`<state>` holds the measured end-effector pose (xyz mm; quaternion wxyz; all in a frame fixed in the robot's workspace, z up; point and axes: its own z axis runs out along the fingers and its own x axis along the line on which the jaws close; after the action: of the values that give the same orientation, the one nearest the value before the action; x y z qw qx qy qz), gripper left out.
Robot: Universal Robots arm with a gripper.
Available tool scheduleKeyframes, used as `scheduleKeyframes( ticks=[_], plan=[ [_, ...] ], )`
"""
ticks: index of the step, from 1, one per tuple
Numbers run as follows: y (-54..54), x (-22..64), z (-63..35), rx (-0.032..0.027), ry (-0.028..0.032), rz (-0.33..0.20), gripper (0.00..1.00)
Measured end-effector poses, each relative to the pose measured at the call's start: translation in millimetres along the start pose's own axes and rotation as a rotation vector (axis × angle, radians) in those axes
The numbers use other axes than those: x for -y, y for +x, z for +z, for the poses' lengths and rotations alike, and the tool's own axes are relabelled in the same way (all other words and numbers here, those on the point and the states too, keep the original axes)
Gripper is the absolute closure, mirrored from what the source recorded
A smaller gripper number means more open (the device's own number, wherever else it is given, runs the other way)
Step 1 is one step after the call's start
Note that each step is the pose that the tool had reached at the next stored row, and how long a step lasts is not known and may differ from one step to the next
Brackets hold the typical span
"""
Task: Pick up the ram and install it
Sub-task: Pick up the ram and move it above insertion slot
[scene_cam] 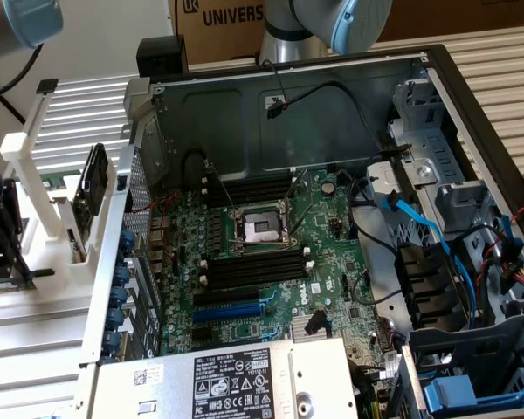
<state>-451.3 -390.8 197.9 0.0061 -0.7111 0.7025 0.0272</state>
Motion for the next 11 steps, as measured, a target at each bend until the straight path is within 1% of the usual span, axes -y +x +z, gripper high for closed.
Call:
scheduleKeyframes(
  ticks=[1, 8, 10, 11],
  plan=[
    [0.0, 0.0, 0.0, 0.0, 0.0, 0.0, 0.87],
    [0.0, 0.0, -0.3, 0.0001, 0.0002, 0.0, 0.87],
    [-0.1, -0.1, -3.3, 0.0001, 0.0002, 0.0, 0.87],
    [-0.4, -0.3, -10.1, 0.0, 0.0001, 0.0, 0.87]
  ],
)
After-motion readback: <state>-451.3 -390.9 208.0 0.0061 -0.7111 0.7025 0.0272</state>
